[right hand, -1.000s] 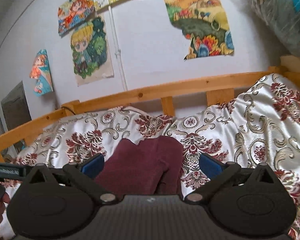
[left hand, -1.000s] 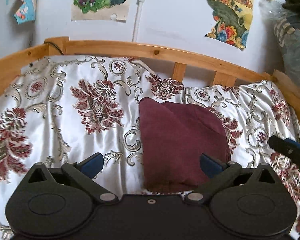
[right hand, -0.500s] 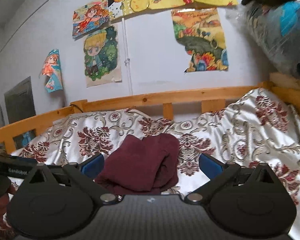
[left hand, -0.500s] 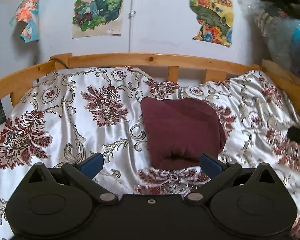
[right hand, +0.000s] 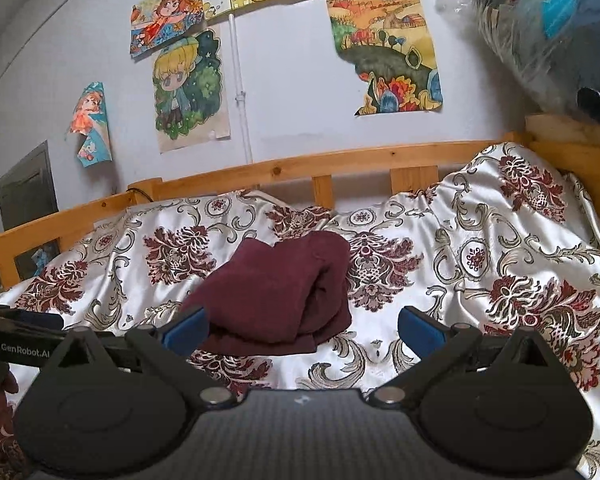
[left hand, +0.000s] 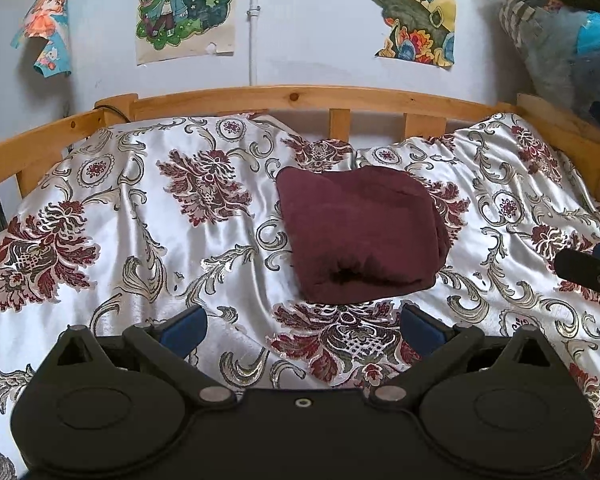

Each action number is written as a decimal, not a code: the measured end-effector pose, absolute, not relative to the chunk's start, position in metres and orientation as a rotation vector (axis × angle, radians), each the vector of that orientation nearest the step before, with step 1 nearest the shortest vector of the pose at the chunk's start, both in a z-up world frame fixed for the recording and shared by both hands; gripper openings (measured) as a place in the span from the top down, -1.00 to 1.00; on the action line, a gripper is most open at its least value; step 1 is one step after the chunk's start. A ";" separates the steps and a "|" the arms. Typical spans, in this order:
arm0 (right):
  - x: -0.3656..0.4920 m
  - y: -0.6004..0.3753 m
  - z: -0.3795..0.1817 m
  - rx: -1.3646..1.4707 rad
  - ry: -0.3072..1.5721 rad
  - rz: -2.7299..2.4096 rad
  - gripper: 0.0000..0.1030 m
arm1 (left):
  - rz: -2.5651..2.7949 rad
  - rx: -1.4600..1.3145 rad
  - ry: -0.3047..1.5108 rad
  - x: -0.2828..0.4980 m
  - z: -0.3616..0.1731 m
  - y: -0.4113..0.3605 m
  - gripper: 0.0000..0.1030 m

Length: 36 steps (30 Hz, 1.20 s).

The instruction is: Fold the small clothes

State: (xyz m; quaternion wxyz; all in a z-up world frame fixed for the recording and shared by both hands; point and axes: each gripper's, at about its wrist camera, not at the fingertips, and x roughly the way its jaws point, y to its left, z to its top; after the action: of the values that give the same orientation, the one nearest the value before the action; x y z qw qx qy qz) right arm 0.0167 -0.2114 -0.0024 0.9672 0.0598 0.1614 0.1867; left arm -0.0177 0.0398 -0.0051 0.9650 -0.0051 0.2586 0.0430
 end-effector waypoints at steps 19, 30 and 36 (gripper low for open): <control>0.017 -0.212 -0.004 0.116 0.332 0.377 -1.00 | 0.090 -0.018 0.514 -0.020 -0.004 0.040 -0.98; 0.017 -0.211 -0.004 0.116 0.334 0.377 -1.00 | 0.092 -0.019 0.508 -0.020 -0.002 0.041 -0.98; 0.017 -0.211 -0.005 0.119 0.334 0.375 -1.00 | 0.093 -0.021 0.505 -0.020 -0.001 0.040 -0.98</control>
State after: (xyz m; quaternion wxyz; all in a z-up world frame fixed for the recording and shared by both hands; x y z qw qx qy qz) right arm 0.0167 -0.2108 -0.0047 0.9669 0.0586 0.1652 0.1853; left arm -0.0203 0.0404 -0.0009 0.9672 -0.0102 0.2498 0.0460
